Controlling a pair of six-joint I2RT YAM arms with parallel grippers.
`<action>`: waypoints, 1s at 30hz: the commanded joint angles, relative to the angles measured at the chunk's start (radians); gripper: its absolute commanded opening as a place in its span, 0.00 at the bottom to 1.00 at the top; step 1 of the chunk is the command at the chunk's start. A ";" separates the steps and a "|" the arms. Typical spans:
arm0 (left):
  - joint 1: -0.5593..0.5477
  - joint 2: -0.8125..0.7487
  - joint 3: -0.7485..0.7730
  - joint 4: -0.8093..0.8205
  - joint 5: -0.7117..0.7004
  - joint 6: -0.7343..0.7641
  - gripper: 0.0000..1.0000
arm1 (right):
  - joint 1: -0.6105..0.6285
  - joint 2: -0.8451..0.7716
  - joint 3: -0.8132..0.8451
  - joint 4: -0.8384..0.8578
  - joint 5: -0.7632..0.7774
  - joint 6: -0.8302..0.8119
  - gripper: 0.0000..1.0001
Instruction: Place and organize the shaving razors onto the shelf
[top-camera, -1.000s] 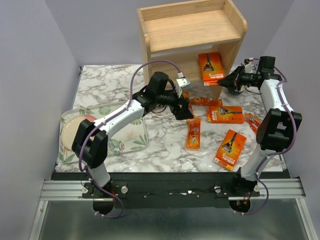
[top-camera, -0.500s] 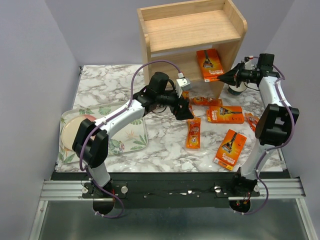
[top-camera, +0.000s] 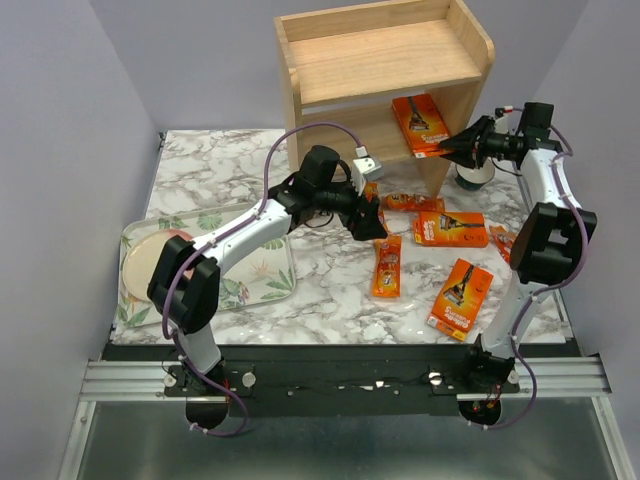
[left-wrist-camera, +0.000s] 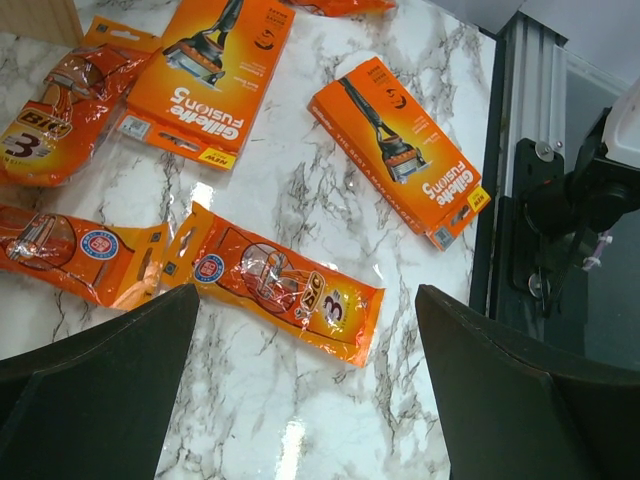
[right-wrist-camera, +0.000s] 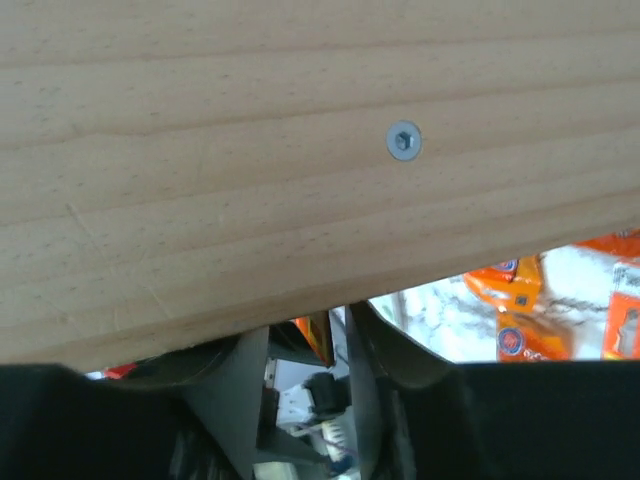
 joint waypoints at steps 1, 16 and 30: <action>-0.005 0.011 0.006 -0.006 -0.068 -0.043 0.99 | -0.014 -0.035 0.017 0.015 -0.029 -0.025 0.56; -0.102 0.065 -0.078 0.171 0.035 -0.294 0.98 | -0.336 -0.430 -0.318 -0.485 0.270 -0.681 0.68; -0.350 0.309 -0.204 0.535 0.026 -0.645 0.67 | -0.493 -0.680 -0.461 -0.740 0.303 -1.068 0.67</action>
